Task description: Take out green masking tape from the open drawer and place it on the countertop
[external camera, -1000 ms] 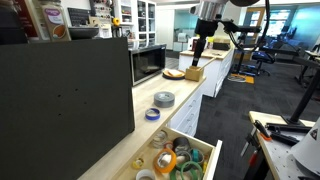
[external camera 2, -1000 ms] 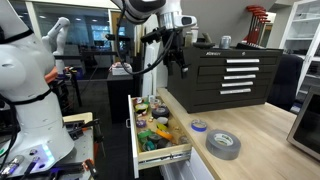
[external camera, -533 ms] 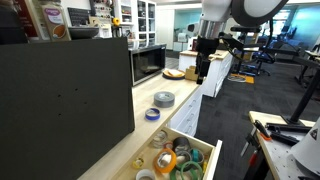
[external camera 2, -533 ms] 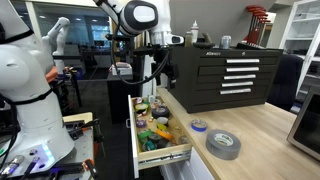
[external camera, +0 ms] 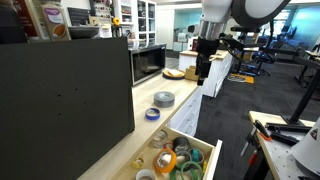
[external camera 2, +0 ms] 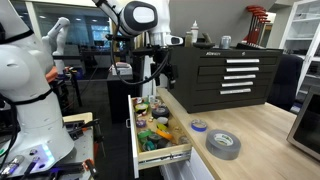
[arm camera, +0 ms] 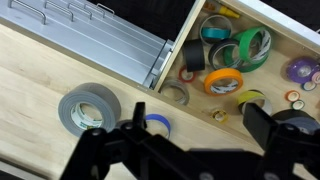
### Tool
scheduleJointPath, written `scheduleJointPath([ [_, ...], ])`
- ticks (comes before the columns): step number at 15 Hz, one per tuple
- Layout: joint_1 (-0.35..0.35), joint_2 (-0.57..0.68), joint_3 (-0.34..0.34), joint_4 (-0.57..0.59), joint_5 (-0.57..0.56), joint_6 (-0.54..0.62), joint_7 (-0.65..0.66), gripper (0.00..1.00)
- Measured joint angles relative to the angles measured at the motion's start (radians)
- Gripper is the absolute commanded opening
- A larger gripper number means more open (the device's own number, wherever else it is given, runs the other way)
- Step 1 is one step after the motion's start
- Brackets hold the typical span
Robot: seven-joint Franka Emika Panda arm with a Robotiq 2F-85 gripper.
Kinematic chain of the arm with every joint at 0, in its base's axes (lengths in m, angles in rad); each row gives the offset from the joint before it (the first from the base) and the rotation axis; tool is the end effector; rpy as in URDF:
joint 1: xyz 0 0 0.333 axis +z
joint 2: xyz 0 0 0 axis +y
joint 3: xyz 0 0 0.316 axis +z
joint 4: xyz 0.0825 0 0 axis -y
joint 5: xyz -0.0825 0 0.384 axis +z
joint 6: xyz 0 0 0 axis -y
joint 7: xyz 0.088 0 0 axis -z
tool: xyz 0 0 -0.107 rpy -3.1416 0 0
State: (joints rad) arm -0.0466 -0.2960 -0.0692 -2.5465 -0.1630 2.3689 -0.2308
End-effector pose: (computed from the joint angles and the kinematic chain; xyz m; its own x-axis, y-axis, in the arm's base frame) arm 0.4343 -0.0522 0.3860 0.9696 0.2295 0.0851 0.2177 -0.9674 0.1291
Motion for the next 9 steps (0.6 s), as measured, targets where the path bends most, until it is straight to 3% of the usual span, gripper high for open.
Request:
scheduleJointPath([
  [3,0.008,0.003,0.012,-0.024,0.000,0.023,0.000,1.00],
  [9,0.044,0.005,0.083,-0.135,0.000,0.179,0.042,1.00],
])
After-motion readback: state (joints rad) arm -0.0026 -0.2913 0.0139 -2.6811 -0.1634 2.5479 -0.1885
